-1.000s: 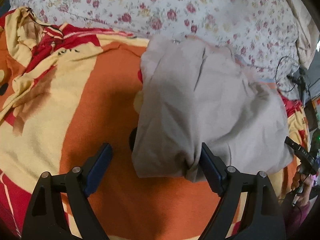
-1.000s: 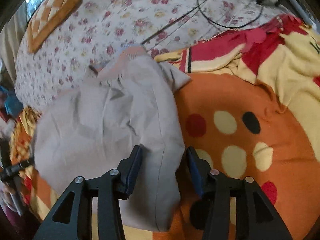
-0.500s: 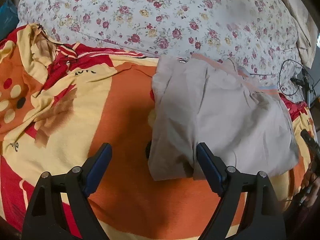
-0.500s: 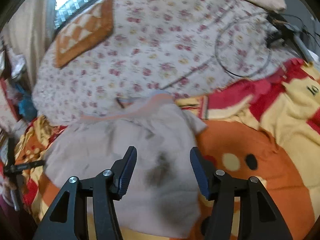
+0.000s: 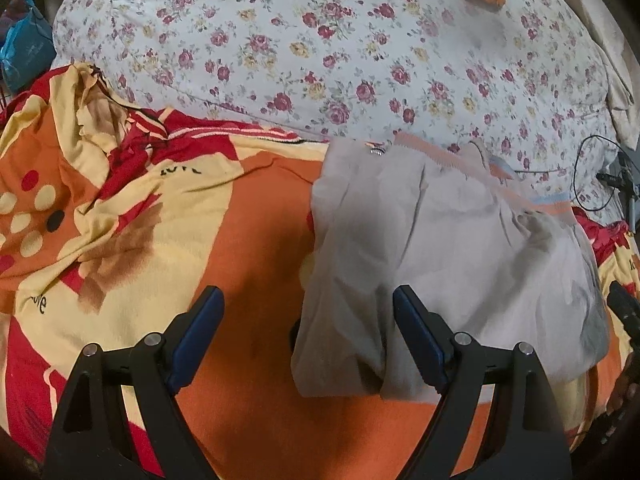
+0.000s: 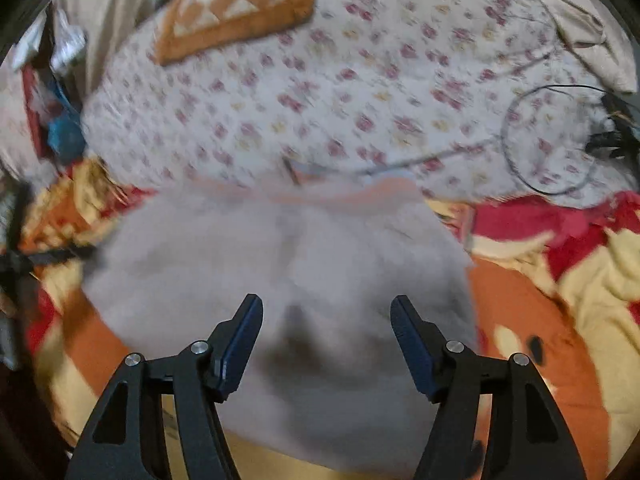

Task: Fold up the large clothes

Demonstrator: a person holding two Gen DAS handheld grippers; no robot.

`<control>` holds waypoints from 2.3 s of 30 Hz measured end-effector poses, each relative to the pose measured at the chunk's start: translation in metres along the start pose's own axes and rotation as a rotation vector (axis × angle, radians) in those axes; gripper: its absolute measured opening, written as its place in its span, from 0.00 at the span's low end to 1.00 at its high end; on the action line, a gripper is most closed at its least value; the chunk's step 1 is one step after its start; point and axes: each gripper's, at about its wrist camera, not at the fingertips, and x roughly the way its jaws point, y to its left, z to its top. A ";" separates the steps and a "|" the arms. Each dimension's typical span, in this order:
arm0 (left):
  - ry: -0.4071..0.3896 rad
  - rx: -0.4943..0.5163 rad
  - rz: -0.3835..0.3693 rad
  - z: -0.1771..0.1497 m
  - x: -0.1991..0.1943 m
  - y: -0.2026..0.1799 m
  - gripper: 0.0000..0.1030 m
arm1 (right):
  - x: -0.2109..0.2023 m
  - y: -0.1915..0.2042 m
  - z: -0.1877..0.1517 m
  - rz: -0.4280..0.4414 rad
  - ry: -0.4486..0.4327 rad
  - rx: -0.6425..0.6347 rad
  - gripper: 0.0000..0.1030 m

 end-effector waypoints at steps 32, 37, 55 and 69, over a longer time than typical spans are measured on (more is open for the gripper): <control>0.086 -0.112 -0.048 0.011 0.027 0.007 0.84 | 0.215 0.150 0.083 0.012 0.284 -0.092 0.56; 0.143 -0.185 -0.104 0.012 0.040 0.016 0.84 | 0.231 0.182 0.084 0.000 0.239 -0.171 0.56; 0.125 -0.153 -0.073 0.016 0.027 0.023 0.84 | 0.239 0.218 0.109 0.206 0.302 -0.072 0.00; 0.089 -0.235 -0.172 0.021 0.028 0.034 0.86 | 0.170 0.167 0.110 0.257 0.238 -0.064 0.53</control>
